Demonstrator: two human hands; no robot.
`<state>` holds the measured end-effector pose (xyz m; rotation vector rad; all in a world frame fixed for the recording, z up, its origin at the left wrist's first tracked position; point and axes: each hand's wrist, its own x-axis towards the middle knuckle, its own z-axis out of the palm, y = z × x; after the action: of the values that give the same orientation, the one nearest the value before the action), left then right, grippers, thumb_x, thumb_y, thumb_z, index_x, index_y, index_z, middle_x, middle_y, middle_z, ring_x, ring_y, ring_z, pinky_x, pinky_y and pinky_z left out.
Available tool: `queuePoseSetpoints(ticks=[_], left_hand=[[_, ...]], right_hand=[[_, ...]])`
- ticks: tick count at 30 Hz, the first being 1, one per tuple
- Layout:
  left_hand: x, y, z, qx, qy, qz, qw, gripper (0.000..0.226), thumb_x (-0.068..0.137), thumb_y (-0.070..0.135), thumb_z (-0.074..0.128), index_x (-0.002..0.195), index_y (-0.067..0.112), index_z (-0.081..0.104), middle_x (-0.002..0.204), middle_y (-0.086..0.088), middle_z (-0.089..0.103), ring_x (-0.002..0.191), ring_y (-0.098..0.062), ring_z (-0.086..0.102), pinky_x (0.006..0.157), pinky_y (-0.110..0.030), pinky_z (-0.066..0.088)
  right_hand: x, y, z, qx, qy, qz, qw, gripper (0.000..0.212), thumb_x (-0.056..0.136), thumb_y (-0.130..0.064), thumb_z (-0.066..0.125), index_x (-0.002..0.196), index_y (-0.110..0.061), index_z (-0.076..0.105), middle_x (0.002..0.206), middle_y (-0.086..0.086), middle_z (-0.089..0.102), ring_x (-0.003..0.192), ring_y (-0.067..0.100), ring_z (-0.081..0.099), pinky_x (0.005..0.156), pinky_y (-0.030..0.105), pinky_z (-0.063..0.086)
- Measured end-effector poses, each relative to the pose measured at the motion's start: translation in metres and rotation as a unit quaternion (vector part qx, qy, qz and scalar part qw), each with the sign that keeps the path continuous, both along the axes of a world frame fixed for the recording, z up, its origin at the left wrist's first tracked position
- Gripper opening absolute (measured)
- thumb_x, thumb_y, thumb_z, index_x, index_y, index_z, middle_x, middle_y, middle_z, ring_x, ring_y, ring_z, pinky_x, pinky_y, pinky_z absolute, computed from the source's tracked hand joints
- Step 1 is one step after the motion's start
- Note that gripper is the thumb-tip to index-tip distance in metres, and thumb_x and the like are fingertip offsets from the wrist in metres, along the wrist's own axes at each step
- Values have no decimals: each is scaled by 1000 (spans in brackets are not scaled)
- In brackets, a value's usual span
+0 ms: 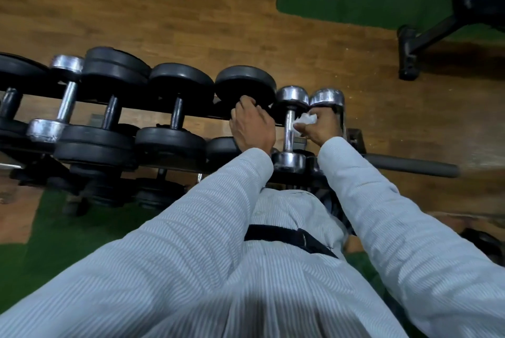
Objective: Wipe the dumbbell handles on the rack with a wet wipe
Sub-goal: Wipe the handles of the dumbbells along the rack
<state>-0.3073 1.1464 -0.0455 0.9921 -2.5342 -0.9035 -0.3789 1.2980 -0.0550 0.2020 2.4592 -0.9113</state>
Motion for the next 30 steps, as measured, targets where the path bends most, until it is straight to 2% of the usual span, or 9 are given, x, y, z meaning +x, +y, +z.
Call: queuePoseSetpoints(ticks=[5,8,12,15,18,20,24,27,30], left_hand=[[9,2,-7,-56,-56,-18,997,26,86,15,53,113,15,54,110,-7,63,106,-29,57,91,-47,48],[11,-4,-7,-61,-61,-12,996,25,87,14,54,112,12,53,110,-9,62,106,-31,57,91,-47,48],[14,-14,-9,-86,-104,-9,991,28,88,17,54,115,10,54,114,-11,62,109,-32,56,92,-49,47],[15,-25,-8,-82,-133,15,988,31,89,20,56,118,10,54,117,-12,62,111,-33,56,93,-50,47],[14,-27,-8,-80,-142,12,987,31,89,21,56,118,10,54,117,-12,62,112,-34,56,93,-51,48],[14,-26,-9,-88,-145,3,986,31,89,22,55,117,10,54,116,-12,63,111,-34,57,92,-51,48],[13,-25,-8,-88,-140,4,986,29,90,23,55,116,11,54,113,-11,64,108,-33,58,91,-50,48],[12,-25,-7,-87,-138,7,987,28,90,23,55,116,11,55,113,-10,64,107,-32,58,90,-48,47],[12,-25,-7,-88,-133,11,987,28,90,22,55,116,11,56,113,-9,64,106,-30,58,89,-47,45]], right_hand=[[30,-3,-12,60,-55,138,987,25,82,-31,79,74,-8,74,69,6,67,72,23,67,52,21,39],[23,0,-14,70,-88,113,987,30,83,-33,77,62,-16,63,61,-2,59,63,18,59,52,23,37],[15,5,-24,85,-103,77,988,12,77,-20,85,81,-17,73,86,-2,71,82,19,66,78,28,54],[12,1,-33,93,-94,65,989,8,84,-9,69,90,-13,68,97,6,72,86,23,65,88,36,59],[0,-4,-39,80,-158,99,979,21,84,-16,66,104,-9,68,93,11,68,80,24,61,82,38,59],[-7,-6,-38,59,-227,116,965,36,70,-14,68,106,-11,63,87,12,66,74,27,63,62,32,56],[-5,-16,-27,-111,-344,-40,931,16,58,2,59,57,-14,54,55,1,46,42,13,39,44,19,30],[-2,-23,-18,-155,-379,-43,911,15,79,-17,79,87,-15,67,70,-1,64,52,11,60,48,21,44],[-2,-35,-28,-39,-350,20,936,46,72,-33,87,106,-14,62,95,5,66,79,18,61,66,27,46]])
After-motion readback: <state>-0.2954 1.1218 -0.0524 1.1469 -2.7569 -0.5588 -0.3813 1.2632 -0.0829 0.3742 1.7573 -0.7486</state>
